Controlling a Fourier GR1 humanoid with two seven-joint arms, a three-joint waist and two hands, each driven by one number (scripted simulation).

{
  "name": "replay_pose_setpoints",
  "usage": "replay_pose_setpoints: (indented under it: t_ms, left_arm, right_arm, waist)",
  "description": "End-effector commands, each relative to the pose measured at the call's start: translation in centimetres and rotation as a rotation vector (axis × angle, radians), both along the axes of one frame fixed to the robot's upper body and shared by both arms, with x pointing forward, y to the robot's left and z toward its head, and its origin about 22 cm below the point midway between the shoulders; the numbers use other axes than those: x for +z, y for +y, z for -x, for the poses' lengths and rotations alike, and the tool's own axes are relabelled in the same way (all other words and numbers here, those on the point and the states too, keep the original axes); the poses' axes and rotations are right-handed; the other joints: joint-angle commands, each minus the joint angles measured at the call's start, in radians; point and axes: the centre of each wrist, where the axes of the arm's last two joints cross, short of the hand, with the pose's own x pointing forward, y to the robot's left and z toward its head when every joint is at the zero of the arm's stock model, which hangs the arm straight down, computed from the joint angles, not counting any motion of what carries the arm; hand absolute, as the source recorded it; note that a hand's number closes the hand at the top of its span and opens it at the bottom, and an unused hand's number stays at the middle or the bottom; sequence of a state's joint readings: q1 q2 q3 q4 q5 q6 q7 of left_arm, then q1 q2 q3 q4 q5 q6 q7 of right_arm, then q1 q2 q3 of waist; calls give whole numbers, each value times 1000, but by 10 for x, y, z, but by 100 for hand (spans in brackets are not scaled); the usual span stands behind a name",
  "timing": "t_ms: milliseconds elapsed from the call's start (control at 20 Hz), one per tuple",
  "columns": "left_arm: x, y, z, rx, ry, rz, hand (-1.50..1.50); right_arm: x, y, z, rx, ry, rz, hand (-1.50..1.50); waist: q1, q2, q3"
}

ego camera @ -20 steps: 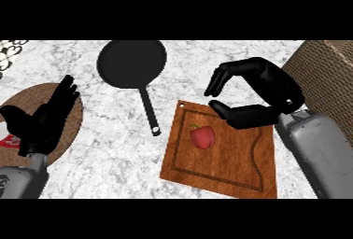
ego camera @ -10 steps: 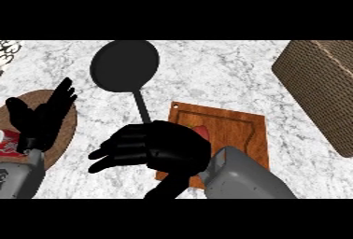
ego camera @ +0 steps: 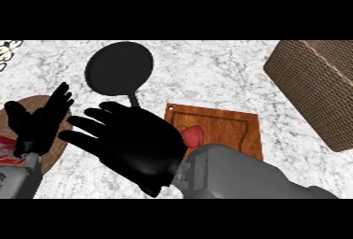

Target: Pick the bell pepper from the cutting board and place it in the basket

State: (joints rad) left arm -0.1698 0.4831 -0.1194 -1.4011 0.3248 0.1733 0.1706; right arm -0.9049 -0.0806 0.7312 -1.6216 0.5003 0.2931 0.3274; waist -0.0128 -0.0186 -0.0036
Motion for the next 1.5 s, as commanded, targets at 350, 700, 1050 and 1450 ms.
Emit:
replay_pose_setpoints:
  t_ms: [350,700,1050,1450]
  left_arm:
    - [4,-6,-8,0,-3,4,0]
    - [-5,5,-4,17,-6,0,0]
    - [-13,-4,-6,1,-20,-19,0]
    - [10,-1,8,-16,-8,1,0]
  right_arm:
    - [116,-4,-12,-269,-83,390,-150]
    - [143,-43,-35,-233,74,464,-150]
    - [130,-107,-22,-197,135,293,-150]
    - [69,-136,-24,-190,181,253,-150]
  waist:
    - [-3,8,2]
    - [-1,11,3]
    - [-2,15,4]
    - [23,19,4]
